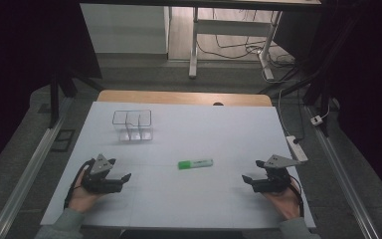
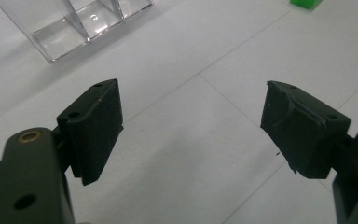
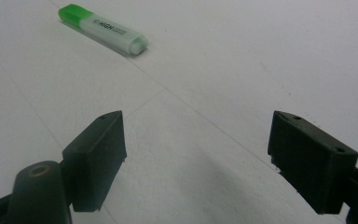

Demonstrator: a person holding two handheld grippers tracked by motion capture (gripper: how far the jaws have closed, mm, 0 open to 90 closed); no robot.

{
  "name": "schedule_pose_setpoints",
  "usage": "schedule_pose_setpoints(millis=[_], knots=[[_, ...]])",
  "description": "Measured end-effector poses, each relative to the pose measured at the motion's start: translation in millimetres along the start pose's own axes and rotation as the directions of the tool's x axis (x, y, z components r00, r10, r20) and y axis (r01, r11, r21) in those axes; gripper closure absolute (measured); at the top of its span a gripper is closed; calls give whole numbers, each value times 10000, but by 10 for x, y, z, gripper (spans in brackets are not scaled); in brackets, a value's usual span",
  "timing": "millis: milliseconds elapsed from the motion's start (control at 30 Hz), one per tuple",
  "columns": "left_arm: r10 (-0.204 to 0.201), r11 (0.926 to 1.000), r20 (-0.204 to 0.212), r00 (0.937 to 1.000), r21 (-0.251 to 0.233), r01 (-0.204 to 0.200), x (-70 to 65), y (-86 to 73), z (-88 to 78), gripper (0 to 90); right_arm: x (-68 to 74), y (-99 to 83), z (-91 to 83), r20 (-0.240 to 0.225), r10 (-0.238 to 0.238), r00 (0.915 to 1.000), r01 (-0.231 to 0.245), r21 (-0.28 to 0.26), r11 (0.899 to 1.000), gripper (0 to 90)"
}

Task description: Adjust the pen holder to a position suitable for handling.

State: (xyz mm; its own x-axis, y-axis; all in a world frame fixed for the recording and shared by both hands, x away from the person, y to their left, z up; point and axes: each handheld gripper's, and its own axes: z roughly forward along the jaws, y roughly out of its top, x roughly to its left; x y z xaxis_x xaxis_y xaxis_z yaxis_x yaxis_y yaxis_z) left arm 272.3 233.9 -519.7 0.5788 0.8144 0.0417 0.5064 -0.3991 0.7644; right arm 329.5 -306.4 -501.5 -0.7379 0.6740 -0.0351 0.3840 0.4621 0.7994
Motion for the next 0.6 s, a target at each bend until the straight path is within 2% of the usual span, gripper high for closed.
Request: schedule_pose_setpoints(millis=[200,600], knots=[[27,10000,46,10000,-14,-27,51,101,8,213,3,1,-1,-4,19,10000,-19,-14,10000,198],[-256,9996,-311,9992,121,260,280,320,-20,220,0,-20,25,110,38,9999,-39,83,10000,203]])
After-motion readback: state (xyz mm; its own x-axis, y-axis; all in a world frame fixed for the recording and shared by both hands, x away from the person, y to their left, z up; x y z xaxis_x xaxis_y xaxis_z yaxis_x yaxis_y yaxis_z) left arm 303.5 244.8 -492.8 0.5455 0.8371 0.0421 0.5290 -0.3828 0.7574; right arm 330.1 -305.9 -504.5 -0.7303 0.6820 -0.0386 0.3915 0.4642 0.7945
